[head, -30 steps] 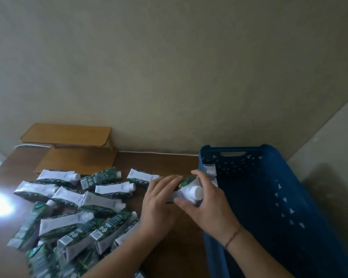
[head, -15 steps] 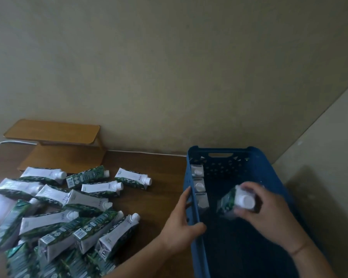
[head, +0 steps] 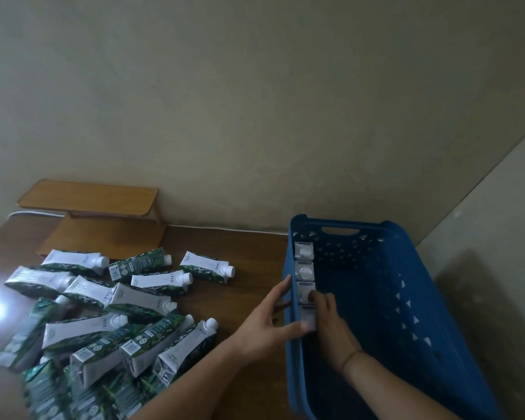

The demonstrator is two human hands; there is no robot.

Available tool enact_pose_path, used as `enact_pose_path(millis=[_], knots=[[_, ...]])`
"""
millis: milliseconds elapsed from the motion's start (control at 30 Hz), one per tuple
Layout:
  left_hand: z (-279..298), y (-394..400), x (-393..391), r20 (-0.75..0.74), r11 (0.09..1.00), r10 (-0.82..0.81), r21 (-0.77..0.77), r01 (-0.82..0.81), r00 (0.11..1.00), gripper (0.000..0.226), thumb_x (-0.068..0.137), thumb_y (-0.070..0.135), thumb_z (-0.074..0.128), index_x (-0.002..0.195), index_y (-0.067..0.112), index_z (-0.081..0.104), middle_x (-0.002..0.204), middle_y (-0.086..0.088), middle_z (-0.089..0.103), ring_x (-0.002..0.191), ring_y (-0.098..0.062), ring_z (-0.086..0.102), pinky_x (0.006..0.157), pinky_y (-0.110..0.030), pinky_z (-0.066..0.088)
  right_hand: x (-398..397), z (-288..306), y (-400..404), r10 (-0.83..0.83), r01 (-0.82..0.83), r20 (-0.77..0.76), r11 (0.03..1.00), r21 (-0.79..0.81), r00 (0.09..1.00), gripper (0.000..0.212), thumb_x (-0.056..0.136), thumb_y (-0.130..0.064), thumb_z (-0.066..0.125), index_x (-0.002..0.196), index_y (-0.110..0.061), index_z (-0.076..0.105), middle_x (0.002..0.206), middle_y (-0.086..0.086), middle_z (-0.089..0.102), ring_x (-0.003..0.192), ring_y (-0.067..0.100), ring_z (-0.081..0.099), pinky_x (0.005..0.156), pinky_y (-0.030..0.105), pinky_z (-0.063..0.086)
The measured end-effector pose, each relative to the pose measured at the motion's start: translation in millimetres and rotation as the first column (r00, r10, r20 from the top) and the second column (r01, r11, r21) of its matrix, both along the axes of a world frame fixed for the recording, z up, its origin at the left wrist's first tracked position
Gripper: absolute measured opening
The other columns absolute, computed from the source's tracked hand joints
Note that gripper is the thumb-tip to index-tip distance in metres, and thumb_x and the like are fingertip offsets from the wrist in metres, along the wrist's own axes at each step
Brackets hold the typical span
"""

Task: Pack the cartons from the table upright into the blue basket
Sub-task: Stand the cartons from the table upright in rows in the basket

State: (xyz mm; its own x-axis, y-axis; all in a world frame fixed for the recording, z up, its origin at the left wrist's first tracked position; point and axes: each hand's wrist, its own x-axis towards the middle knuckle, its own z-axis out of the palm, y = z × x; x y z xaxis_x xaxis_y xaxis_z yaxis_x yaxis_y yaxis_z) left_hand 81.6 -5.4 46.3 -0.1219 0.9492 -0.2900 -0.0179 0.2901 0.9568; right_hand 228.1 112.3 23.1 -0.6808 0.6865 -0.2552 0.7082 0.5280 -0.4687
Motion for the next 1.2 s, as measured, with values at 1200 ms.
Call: enact_pose_path(millis=[1200], knots=[[11, -35, 20, -0.455, 0.878, 0.248, 0.478, 0.0, 0.855, 0.079, 0.092, 0.057, 0.052, 0.156, 0.031, 0.014, 0.161, 0.015, 0.022, 0.147, -0.006, 0.026, 0.118, -0.034, 0.03, 48, 119, -39, -0.246, 0.134, -0.798, 0.969, -0.206, 0.55, 0.038, 0.07, -0.019, 0.074, 0.106, -0.022, 0.063, 0.076, -0.002, 0.065, 0.059, 0.009, 0.058, 0.053, 0.019, 0.047]])
